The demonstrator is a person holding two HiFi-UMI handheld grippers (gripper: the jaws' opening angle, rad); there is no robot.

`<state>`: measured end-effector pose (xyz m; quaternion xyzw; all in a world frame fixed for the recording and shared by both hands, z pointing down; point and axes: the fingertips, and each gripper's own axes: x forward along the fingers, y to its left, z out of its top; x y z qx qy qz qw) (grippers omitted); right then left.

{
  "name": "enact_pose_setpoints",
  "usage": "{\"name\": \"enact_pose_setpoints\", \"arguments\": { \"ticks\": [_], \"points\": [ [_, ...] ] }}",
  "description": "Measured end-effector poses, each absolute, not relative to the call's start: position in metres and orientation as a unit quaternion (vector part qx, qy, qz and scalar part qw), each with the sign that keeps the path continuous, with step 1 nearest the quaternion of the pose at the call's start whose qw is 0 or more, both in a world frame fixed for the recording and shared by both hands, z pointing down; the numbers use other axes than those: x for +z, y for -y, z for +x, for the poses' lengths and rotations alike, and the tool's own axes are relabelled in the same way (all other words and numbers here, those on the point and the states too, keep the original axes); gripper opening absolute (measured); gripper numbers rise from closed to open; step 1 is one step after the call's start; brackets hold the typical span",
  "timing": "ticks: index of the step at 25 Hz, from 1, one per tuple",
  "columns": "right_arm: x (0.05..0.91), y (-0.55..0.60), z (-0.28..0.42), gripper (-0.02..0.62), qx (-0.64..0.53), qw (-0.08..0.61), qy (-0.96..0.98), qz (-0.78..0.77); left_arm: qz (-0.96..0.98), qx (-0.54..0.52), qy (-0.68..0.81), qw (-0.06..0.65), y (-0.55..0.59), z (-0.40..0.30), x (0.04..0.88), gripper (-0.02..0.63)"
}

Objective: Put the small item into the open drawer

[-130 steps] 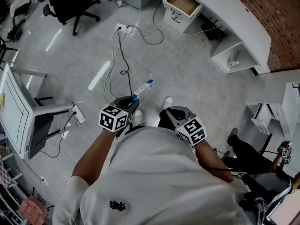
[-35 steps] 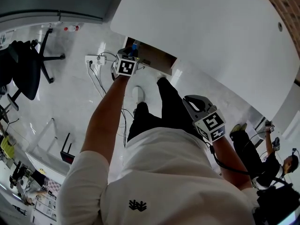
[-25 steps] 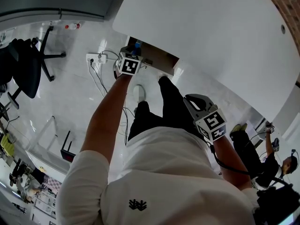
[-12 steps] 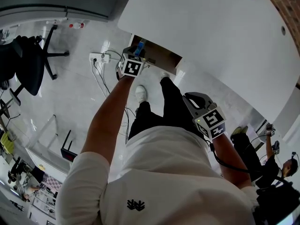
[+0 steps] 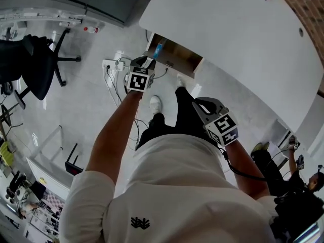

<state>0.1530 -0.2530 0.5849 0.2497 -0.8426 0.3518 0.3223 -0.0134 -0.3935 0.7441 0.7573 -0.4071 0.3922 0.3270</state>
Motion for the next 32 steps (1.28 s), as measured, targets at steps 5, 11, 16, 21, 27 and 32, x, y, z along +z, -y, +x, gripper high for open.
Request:
{"name": "enact_pose_setpoints", "arguments": {
  "ticks": [5, 11, 16, 21, 27, 32],
  "points": [
    [0.57, 0.227, 0.128, 0.049, 0.335, 0.314, 0.851, 0.254, 0.774, 0.35, 0.404, 0.34, 0.359, -0.023, 0.694, 0.135],
    [0.554, 0.19, 0.108, 0.043, 0.314, 0.306, 0.86, 0.262, 0.793, 0.314, 0.391, 0.345, 0.304, -0.031, 0.642, 0.056],
    [0.534, 0.158, 0.09, 0.038, 0.3, 0.301, 0.864, 0.268, 0.814, 0.274, 0.368, 0.357, 0.255, -0.04, 0.598, 0.034],
    [0.514, 0.126, 0.072, 0.037, 0.286, 0.3, 0.868, 0.273, 0.834, 0.228, 0.339, 0.37, 0.205, -0.051, 0.552, 0.031],
    [0.491, 0.094, 0.052, 0.035, 0.259, 0.309, 0.874, 0.27, 0.853, 0.216, 0.304, 0.364, 0.152, -0.066, 0.512, 0.029],
    [0.478, 0.066, 0.036, 0.034, 0.245, 0.314, 0.874, 0.277, 0.864, 0.205, 0.289, 0.356, 0.119, -0.082, 0.486, 0.029]
  ]
}}
